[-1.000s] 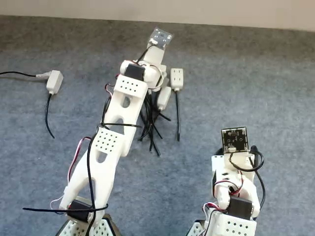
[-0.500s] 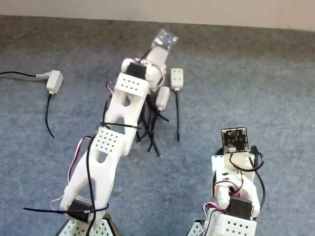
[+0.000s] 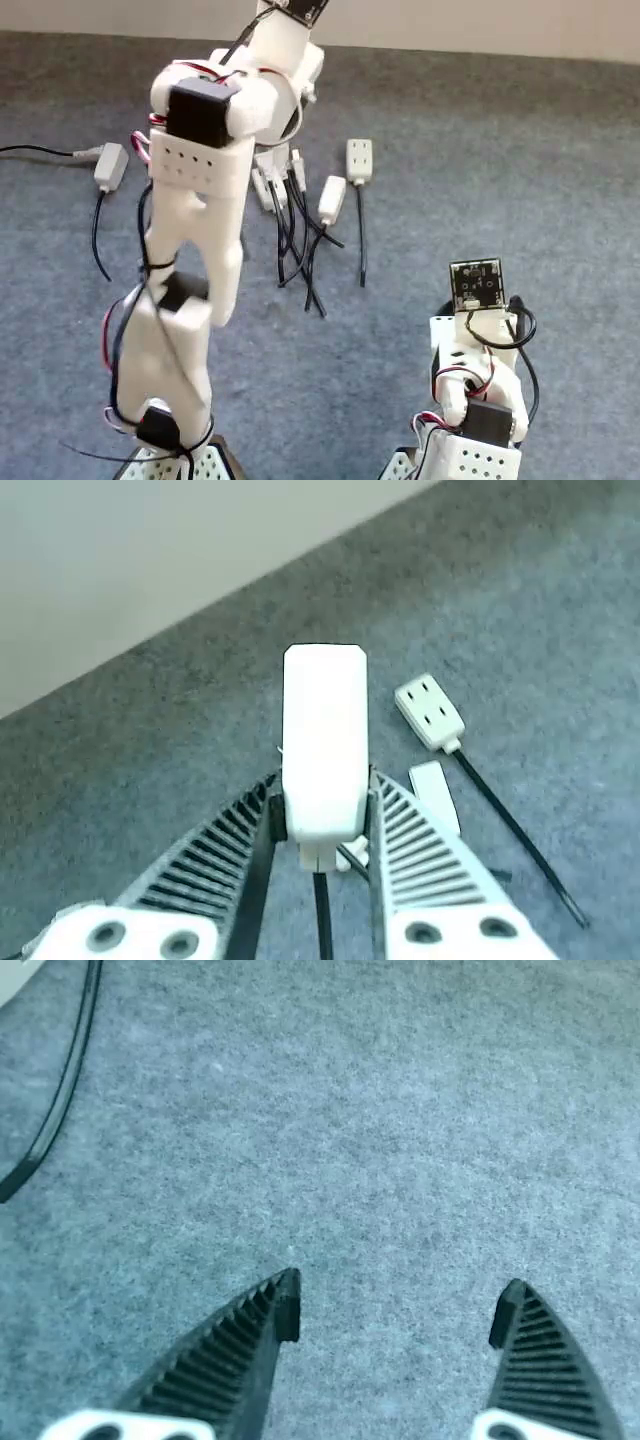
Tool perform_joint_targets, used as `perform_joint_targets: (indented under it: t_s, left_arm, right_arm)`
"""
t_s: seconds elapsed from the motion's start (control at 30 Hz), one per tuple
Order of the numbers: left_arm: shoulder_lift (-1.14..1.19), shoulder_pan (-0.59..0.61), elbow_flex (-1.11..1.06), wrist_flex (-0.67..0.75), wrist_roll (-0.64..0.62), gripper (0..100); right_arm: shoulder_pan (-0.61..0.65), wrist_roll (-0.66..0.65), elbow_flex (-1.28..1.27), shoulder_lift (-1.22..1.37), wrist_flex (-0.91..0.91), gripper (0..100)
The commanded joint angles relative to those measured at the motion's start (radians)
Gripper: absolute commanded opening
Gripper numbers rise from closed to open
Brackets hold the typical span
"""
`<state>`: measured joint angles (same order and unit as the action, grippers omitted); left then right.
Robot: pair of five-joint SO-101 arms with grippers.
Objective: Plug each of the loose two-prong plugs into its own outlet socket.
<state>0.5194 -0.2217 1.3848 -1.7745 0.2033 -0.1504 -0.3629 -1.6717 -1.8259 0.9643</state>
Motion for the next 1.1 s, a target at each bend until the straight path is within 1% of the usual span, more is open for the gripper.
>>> perform_joint_targets:
  t_s: [0.0, 0.1, 0.17, 0.3, 0.4, 0.47, 0.57, 0.7, 0.8, 0.87, 0.97, 1.07]
  left_arm:
    - [-0.321, -0.087, -0.590, -0.009, 0.083, 1]
    - [-0.510, -0.182, -0.957, -0.008, 0.175, 0]
    - [-0.641, -0.242, -1.164, -0.008, 0.232, 0]
    - [-0.881, -0.305, -1.501, 0.009, 0.331, 0]
    - [-1.052, -0.303, -1.785, 0.104, 0.405, 0]
    - [-1.159, -0.309, -1.985, 0.189, 0.433, 0]
    - [-1.303, -0.311, -2.226, 0.308, 0.482, 0]
    - [-1.472, -0.326, -2.430, 0.404, 0.543, 0]
    - [-1.569, -0.390, -2.526, 0.433, 0.545, 0]
    - [-1.607, -0.407, -2.578, 0.463, 0.543, 0]
    - [-1.626, -0.375, -2.631, 0.529, 0.542, 1]
    - [-1.626, -0.346, -2.658, 0.554, 0.545, 1]
  right_arm:
    - [0.018, -0.011, -0.119, -0.005, 0.002, 30.0]
    - [0.018, -0.011, -0.119, -0.005, 0.002, 30.0]
    - [0.018, -0.011, -0.119, -0.005, 0.002, 30.0]
    - [0.018, -0.011, -0.119, -0.005, 0.002, 30.0]
    - [0.016, -0.011, -0.119, -0.005, 0.002, 30.0]
    - [0.016, -0.011, -0.119, -0.005, 0.002, 30.0]
    - [0.016, -0.011, -0.119, -0.005, 0.002, 30.0]
    - [0.016, -0.011, -0.119, -0.005, 0.002, 30.0]
    - [0.016, -0.011, -0.119, -0.005, 0.002, 30.0]
    - [0.016, -0.011, -0.119, -0.005, 0.004, 30.0]
    - [0.016, -0.011, -0.119, -0.005, 0.005, 30.0]
    - [0.016, -0.011, -0.119, -0.005, 0.005, 30.0]
